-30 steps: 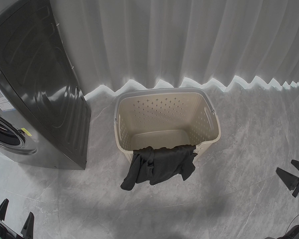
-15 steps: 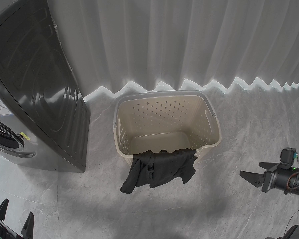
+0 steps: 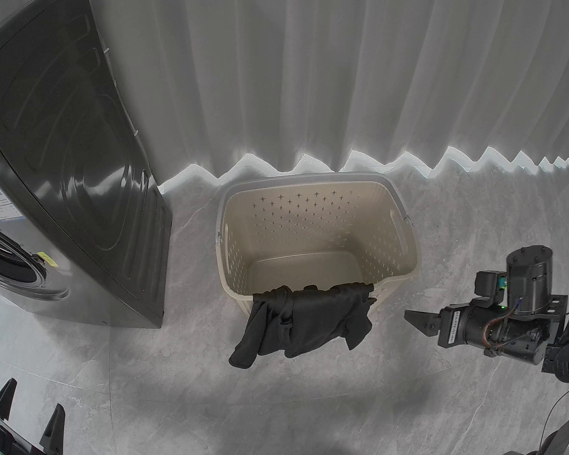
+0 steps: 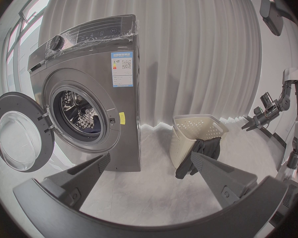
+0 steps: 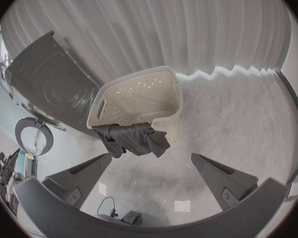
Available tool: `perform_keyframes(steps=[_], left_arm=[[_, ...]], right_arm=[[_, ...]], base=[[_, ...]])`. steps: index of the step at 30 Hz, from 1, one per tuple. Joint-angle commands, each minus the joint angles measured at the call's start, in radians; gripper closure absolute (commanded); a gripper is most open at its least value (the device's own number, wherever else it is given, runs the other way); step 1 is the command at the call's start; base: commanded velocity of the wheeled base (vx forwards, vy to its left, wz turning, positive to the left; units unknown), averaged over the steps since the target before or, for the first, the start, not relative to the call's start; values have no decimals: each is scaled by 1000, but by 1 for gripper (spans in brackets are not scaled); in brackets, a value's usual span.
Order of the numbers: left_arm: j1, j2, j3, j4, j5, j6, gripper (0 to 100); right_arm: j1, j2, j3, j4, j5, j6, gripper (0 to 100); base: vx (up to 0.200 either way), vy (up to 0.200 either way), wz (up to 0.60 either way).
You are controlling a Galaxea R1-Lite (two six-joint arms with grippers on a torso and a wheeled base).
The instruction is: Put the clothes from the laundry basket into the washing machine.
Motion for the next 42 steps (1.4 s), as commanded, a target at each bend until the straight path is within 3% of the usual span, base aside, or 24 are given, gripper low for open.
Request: perform_keyframes(steps=[1, 13, 17, 37, 42], left_arm=[[0, -16, 16, 0, 0, -4, 0], [0, -16, 16, 0, 0, -4, 0], [0, -16, 16, 0, 0, -4, 0], [0, -16, 16, 0, 0, -7, 0], [0, -16, 16, 0, 0, -7, 0]], right_arm=[[63, 113, -78, 0, -33, 59, 0], [97, 270, -195, -15, -36, 85, 0], [111, 368, -233, -64, -59, 110, 0], [127, 609, -331, -163, -62, 87, 0], [124, 670, -397, -164, -60, 85, 0]], base=[[0, 0, 0], [0, 0, 0], [0, 0, 0], [0, 0, 0], [0, 0, 0]])
